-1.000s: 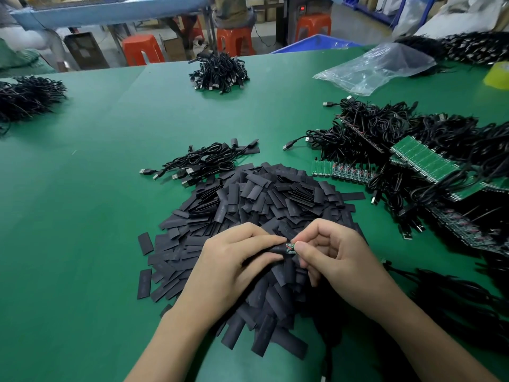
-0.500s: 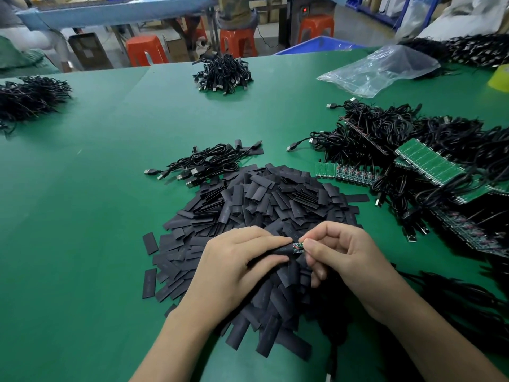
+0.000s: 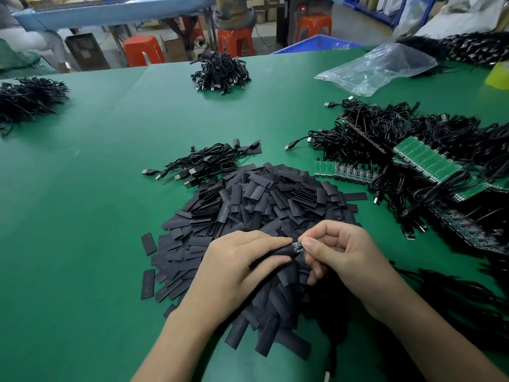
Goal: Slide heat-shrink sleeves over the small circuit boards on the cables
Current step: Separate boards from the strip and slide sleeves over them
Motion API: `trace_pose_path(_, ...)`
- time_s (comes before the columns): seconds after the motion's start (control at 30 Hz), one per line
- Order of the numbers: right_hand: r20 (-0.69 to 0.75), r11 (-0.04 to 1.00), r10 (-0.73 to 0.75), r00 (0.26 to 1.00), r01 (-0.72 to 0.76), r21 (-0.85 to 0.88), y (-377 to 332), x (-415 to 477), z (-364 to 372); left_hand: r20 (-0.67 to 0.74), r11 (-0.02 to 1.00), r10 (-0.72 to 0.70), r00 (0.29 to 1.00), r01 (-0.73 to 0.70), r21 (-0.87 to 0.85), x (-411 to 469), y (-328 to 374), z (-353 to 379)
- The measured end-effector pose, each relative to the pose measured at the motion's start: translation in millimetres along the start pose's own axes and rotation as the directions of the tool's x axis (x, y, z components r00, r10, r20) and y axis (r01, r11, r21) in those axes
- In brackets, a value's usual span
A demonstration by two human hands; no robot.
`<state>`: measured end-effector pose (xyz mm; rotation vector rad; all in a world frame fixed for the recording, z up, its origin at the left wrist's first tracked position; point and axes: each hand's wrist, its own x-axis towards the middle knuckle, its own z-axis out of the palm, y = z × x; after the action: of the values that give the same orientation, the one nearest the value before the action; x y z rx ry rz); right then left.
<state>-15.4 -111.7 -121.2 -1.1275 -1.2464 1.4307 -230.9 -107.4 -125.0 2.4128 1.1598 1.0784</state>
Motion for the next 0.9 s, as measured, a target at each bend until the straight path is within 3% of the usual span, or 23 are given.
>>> trace_pose_path(0.2,0.054,0.997,-0.04,0.998,0.043,-0.057,-8.9,-2.9,0.3,-0.06,0.993,-0.063,0.996,0.057,-0.1,1.0,0.2,-2.9)
trace_pose_path(0.53,0.006,0.999,-0.004,1.0,0.004,0.044,-7.5,-3.6,2.4,-0.067,0.982,-0.085,0.994,0.072,-0.176,2.7,3.0,0.1)
trace_pose_path(0.9,0.04,0.999,0.024,0.999,-0.025,0.043,-8.2,-5.5,4.0,-0.048,0.975,-0.076,0.996,0.064,-0.211,3.2,7.9,2.6)
